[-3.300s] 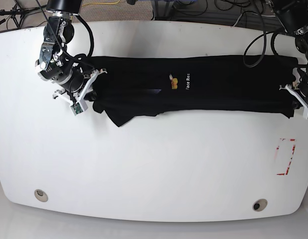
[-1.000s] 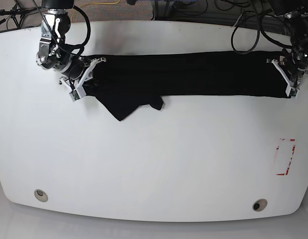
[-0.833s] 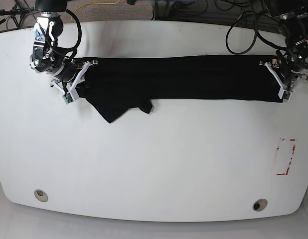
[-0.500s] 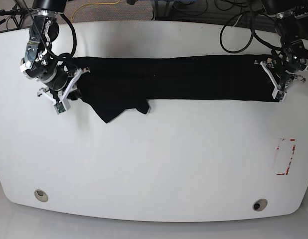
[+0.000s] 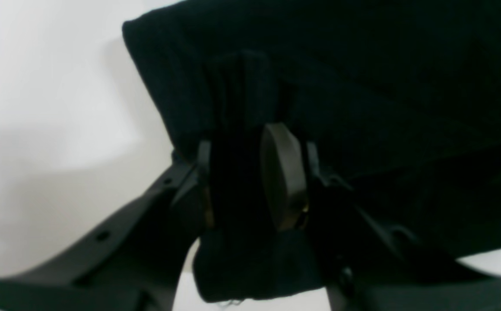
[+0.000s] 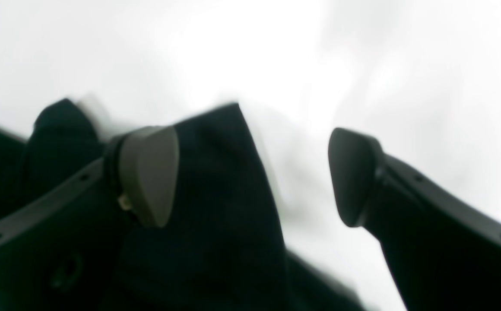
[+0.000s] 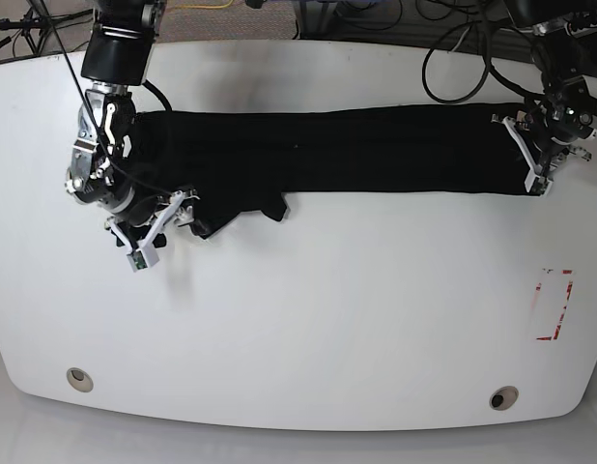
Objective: Fold the T-shirt properly
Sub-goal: 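Grasp the hanging sleeve flap with the right gripper and lift it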
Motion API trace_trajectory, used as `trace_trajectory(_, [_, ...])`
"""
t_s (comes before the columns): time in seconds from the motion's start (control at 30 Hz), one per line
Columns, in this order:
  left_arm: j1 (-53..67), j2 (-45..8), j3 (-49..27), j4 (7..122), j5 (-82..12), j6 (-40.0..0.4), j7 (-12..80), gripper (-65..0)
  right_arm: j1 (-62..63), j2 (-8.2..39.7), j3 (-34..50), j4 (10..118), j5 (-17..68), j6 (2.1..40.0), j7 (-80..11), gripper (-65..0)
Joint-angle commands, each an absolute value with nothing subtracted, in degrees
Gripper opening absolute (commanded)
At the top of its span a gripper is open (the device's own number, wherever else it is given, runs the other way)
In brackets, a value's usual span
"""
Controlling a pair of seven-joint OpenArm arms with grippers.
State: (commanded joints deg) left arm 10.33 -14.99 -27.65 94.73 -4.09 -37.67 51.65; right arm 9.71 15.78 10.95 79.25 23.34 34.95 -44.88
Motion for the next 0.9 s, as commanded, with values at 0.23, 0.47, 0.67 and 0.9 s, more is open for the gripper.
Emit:
trace_trajectory(0.23, [10.33, -15.08, -27.65, 94.73, -4.00, -37.67, 51.65, -47.9, 10.59, 16.04, 7.69, 73.36, 23.34, 34.77, -42.15, -15.5])
trace_trajectory(0.47, [10.33, -15.08, -27.65, 94.73, -4.00, -37.67, 51.65, -47.9, 9.19, 15.87, 7.43, 72.31, 23.43, 34.95, -40.75, -22.4])
trace_trajectory(0.67, [10.33, -15.08, -27.65, 94.73, -4.00, -37.67, 51.65, -47.9, 8.13, 14.64, 7.34, 75.03, 23.60, 35.12, -41.01, -57.1])
trace_trajectory(0.9, [10.33, -15.08, -27.38, 94.73, -3.91, -37.67, 51.65, -47.9, 7.96, 13.85, 7.52, 79.34, 23.87, 40.00, -41.01, -64.8])
